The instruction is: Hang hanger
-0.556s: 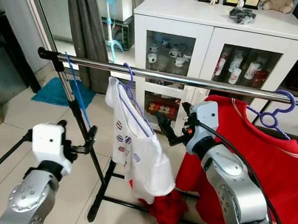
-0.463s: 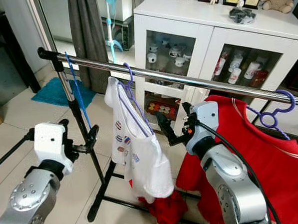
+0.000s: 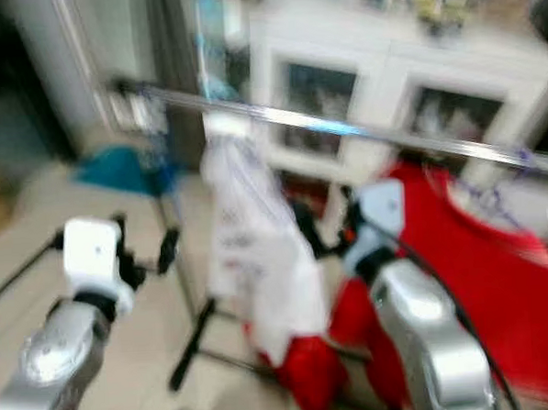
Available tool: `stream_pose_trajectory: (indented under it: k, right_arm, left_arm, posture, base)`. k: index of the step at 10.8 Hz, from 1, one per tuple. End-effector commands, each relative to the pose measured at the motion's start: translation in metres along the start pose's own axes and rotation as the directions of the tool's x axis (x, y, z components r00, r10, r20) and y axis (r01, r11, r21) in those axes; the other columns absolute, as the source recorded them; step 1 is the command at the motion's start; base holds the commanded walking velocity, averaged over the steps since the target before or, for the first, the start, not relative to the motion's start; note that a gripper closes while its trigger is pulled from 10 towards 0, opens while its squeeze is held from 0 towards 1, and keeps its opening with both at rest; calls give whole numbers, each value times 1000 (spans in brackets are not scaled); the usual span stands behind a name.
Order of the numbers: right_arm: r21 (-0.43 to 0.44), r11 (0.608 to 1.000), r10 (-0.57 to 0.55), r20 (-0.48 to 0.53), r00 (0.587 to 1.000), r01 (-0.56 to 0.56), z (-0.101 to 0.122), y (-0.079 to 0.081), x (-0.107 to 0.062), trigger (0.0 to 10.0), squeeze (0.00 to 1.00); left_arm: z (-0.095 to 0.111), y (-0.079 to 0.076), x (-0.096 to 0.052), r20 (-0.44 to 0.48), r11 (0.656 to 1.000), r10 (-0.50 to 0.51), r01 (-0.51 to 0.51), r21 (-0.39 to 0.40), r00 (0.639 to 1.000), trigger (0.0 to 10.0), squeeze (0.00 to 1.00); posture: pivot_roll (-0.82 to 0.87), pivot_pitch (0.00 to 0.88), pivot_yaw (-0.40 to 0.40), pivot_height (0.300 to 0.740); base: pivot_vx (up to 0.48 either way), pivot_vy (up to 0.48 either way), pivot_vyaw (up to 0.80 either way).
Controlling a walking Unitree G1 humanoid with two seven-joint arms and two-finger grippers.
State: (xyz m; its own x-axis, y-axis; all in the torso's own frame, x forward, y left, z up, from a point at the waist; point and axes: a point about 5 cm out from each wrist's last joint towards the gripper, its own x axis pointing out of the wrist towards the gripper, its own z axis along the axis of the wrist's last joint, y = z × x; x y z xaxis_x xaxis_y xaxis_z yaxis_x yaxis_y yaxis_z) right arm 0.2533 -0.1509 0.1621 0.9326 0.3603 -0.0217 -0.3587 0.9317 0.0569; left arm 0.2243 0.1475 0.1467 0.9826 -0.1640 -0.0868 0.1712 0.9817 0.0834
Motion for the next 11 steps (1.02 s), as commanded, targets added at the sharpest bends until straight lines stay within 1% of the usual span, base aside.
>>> stream_pose_trajectory:
  k: [1, 4, 5, 6, 9, 10, 11]
  right_arm:
    - [0, 1000, -31, -33, 999, 31, -6, -4, 1, 10000, 1000]
    - [-1, 999, -53, -19, 998, 53, -3, -10, 5, 10000, 1000]
    - [9, 995, -97, -1, 995, 97, 0, -16, 7, 10000, 1000]
    - [13, 993, -114, 13, 993, 114, 3, -19, 9, 10000, 1000]
    - [39, 992, -121, 7, 993, 120, 4, -30, 9, 10000, 1000]
    - [55, 995, -79, 14, 997, 78, 7, -24, 11, 10000, 1000]
    - [42, 997, -72, 26, 997, 70, 9, -18, 14, 10000, 1000]
  left_arm:
    - [-4, -1, 0, -23, 1000, -2, 3, 14, 1000, 10000, 0]
    - [-2, 0, 1, -20, 1000, -2, 2, 15, 1000, 10000, 0]
    - [-3, -1, 2, -17, 1000, -5, 6, 21, 1000, 10000, 0]
    - [-3, -2, 4, -16, 999, -18, 19, 29, 1000, 10000, 0]
    - [-2, -4, 8, -12, 998, -39, 39, 43, 999, 10000, 0]
    - [-2, -4, 8, -13, 998, -40, 41, 48, 999, 10000, 0]
    - [-3, -3, 7, -14, 998, -37, 38, 48, 999, 10000, 0]
  posture:
    - [-23, 0, -39, 740]
    - [-20, 0, -40, 740]
    - [-23, 0, -38, 740]
    - [-23, 0, -37, 740]
    - [-20, 0, -39, 740]
    - [-17, 0, -42, 740]
    - [-18, 0, -44, 740]
  base:
    - [0, 0, 0]
    - [0, 0, 0]
    - [0, 0, 0]
    - [0, 0, 0]
    - [0, 0, 0]
    - [0, 0, 0]
    - [0, 0, 0]
